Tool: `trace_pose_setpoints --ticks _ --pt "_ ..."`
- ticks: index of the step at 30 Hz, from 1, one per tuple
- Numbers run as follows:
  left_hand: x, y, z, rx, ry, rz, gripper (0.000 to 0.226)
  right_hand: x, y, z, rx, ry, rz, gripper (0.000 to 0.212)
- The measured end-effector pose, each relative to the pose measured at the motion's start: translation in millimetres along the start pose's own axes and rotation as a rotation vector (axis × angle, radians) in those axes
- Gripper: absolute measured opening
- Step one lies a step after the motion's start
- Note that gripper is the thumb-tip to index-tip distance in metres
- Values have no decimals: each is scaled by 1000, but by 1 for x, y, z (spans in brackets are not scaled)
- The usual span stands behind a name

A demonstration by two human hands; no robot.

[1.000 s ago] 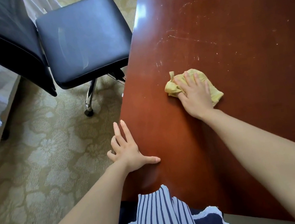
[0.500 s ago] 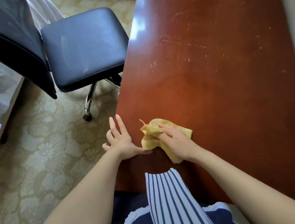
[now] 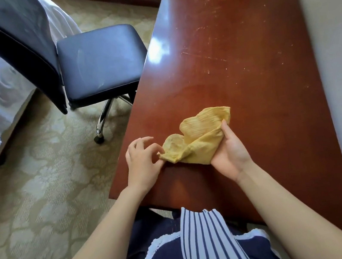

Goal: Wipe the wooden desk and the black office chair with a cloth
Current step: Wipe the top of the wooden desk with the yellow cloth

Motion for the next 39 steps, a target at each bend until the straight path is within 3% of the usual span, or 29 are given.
trace_pose_setpoints --ticks 4,8,13,16,20,24,27,29,31,35,37,39 --pt "6 17 23 146 -5 -21 14 9 -16 18 13 107 167 53" --pt "19 66 60 368 -78 -248 25 17 -41 20 71 67 315 51" --pt "39 142 105 481 -165 -472 20 30 -54 15 -198 74 374 56" --pt "57 184 118 415 -249 -609 20 37 -60 0 -266 -17 408 56" --pt "70 213 111 304 -388 -671 20 41 -61 -27 -138 -230 330 66" --pt "55 212 94 178 -378 -564 14 51 -39 -44 -96 -508 105 72" --pt "39 203 72 100 -355 -483 9 59 -18 -42 -148 -542 -25 70" --pt "26 191 54 15 -324 -430 14 62 -3 -33 -124 -516 -46 52" --pt "9 167 42 -20 -294 -293 25 65 9 -20 -147 -450 -78 40" --pt "-10 103 35 -43 -241 -77 30 54 14 28 -201 -95 -103 50" --pt "-12 72 34 -80 -232 -15 30 39 -4 50 -15 59 11 43" --pt "-13 47 35 -87 -219 37 32 23 -29 62 287 149 172 23"
Point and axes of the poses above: each hand's wrist, its own x-axis away from the middle knuckle, its own z-axis out of the back of the hand, y = z × x, the point moved 8 cm from there along -x, towards the middle knuckle, and after that the axes turned 15 degrees about z, right-handed, at the moved point
